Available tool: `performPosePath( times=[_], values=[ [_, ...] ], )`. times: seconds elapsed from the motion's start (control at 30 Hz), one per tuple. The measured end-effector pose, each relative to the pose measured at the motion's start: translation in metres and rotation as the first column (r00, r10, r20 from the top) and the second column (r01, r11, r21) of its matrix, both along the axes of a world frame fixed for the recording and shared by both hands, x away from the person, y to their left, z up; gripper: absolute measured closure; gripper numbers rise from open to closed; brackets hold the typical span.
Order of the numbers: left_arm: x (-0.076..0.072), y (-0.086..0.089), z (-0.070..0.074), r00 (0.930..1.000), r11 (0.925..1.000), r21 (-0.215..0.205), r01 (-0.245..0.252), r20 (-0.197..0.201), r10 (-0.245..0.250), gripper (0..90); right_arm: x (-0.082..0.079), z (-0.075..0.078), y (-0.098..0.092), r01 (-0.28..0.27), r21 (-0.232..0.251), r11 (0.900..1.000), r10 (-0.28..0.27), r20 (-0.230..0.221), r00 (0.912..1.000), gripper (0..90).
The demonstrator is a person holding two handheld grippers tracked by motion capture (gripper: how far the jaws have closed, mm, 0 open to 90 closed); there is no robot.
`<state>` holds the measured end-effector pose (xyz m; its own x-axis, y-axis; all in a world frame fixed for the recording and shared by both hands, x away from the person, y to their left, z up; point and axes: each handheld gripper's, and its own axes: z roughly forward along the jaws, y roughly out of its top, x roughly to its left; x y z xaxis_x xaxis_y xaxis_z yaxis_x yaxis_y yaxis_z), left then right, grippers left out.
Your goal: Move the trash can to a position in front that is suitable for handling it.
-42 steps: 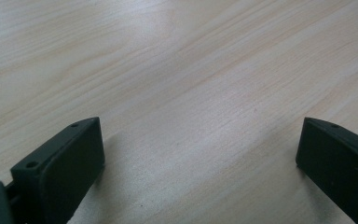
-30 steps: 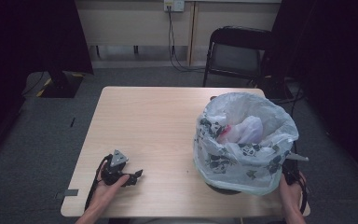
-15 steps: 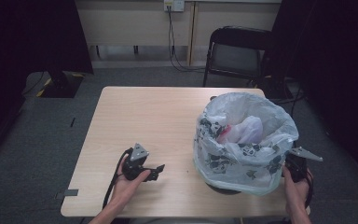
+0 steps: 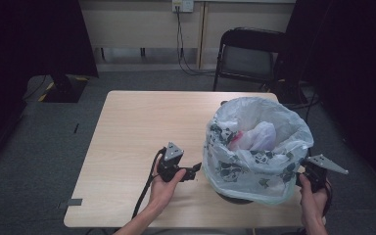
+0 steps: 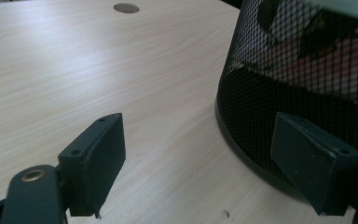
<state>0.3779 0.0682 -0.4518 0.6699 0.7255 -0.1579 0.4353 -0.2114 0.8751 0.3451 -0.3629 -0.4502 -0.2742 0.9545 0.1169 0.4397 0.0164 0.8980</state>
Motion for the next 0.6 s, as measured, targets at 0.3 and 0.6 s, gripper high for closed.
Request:
performPosePath(
  times=[0.3,0.6],
  values=[
    [0.007,-0.007,0.011,0.9992,0.9989,-0.032,-0.034,0.023,0.034,19.3,-0.002,0.001,0.007,0.005,0.012,1.0,-0.005,0.006,1.0,24.7],
    [0.009,-0.001,0.013,0.9988,0.9996,-0.012,-0.024,0.042,0.024,19.5,0.002,0.002,0.026,-0.074,0.008,0.997,0.074,0.0,0.9972,25.4]
  ],
)
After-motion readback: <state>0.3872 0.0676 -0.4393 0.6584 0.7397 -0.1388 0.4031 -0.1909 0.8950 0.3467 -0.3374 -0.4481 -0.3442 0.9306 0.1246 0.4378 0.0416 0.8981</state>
